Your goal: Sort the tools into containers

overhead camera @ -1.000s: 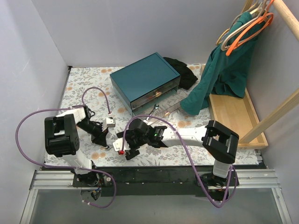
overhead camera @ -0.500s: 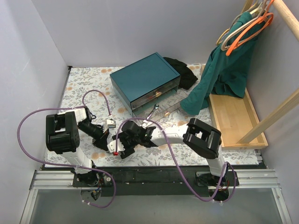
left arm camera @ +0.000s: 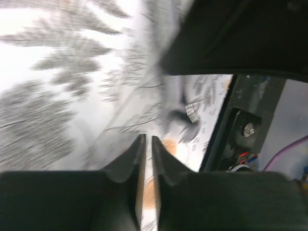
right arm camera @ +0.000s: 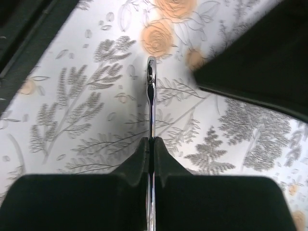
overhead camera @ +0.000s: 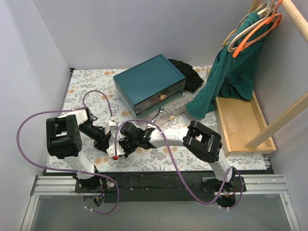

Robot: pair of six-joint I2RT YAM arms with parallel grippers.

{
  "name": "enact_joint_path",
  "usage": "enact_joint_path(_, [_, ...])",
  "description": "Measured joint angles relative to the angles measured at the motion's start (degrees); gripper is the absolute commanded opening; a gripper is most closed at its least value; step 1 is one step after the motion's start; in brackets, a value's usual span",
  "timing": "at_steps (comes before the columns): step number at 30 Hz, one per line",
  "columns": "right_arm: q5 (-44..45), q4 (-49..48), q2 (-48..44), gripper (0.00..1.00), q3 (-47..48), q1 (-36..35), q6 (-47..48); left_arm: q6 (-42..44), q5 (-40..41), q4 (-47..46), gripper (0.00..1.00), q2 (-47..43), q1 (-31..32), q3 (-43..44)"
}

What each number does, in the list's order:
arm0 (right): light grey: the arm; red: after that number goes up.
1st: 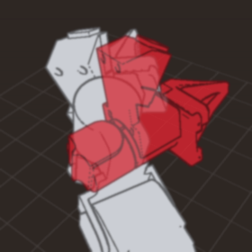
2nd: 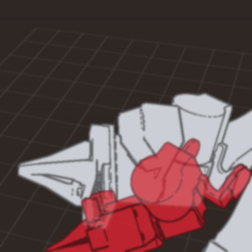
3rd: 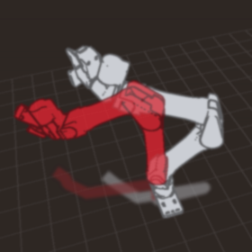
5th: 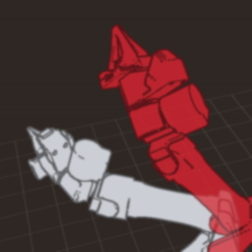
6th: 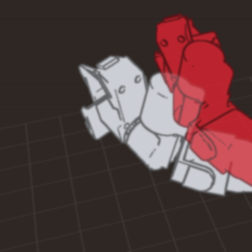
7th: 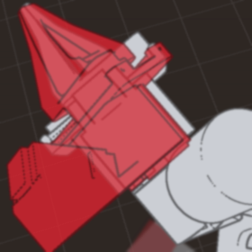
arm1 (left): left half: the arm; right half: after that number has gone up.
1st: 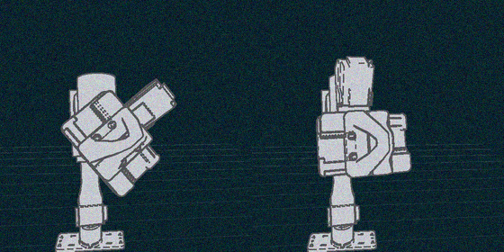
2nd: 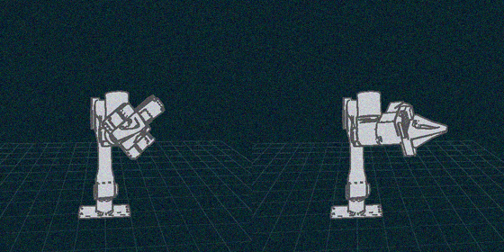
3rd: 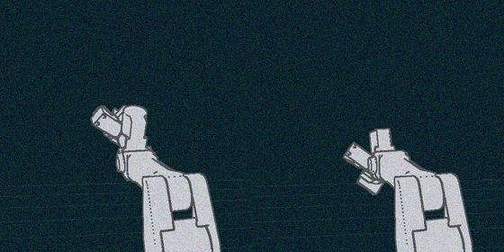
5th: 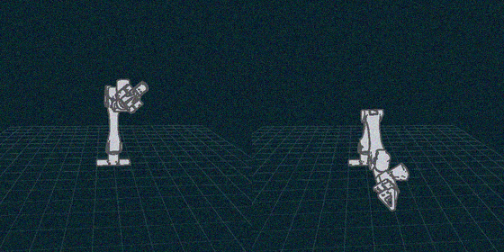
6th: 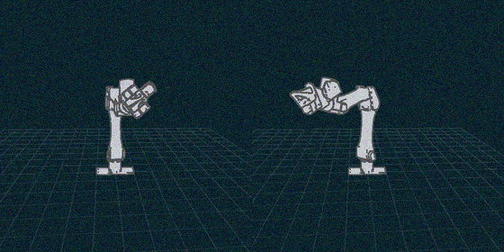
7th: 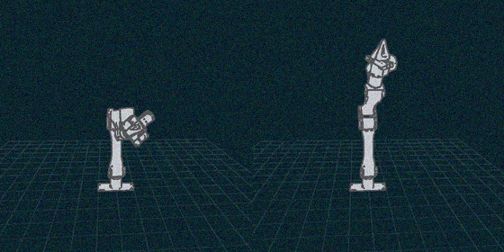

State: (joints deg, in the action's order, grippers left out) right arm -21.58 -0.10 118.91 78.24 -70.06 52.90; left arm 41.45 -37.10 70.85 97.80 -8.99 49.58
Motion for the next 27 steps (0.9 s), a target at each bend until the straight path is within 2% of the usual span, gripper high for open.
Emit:
enact_joint_path(1, [-0.8, 1.3, 0.0, 0.01, 0.3, 0.0, -0.2, -0.1, -0.1, 0.5, 0.27, 0.0, -0.6, 1.8])
enact_joint_path(2, [-1.7, 2.6, 0.0, 0.01, 0.7, 0.0, -0.3, -0.2, -0.2, 0.9, 0.31, 0.0, -1.2, 4.1])
enact_joint_path(8, [-8.2, 10.6, 0.0, 0.01, 7.7, 0.6, -9.0, -3.0, -3.2, 3.6, 0.45, -2.2, -3.0, 21.9])
enact_joint_path(10, [-10.7, 11.4, -0.5, 0.01, 11.3, 1.6, -13.0, -6.5, -4.9, 3.7, 0.47, -4.1, -3.1, 28.0])
enact_joint_path(12, [-13.0, 12.5, -1.9, 0.01, 14.4, 2.9, -17.0, -11.7, -7.0, 1.4, 0.54, -6.9, -3.1, 32.7])
enact_joint_path(14, [-14.5, 14.8, -4.5, 0.01, 17.4, 4.4, -19.6, -16.8, -8.0, -1.7, 0.61, -9.9, -3.1, 33.9])
enact_joint_path(17, [-14.8, 17.6, -9.9, 0.01, 19.8, 6.8, -20.5, -26.4, -8.4, -8.9, 0.63, -15.5, -3.1, 32.3])
enact_joint_path(18, [-14.6, 18.8, -12.3, 0.01, 20.2, 7.7, -20.0, -29.9, -8.4, -11.7, 0.7, -17.5, -3.1, 31.1])
enact_joint_path(19, [-14.3, 20.1, -14.6, 0.01, 20.4, 8.7, -19.3, -32.8, -8.5, -14.0, 0.72, -19.1, -3.1, 30.1])
enact_joint_path(22, [-12.4, 24.5, -20.7, 0.01, 20.4, 11.7, -13.8, -38.9, -9.3, -18.3, 0.74, -21.0, -3.1, 28.1])
enact_joint_path(27, [-8.9, 30.6, -27.1, 0.01, 16.3, 18.1, 0.7, -46.8, -11.3, -24.3, 0.74, -20.4, -1.8, 24.4])
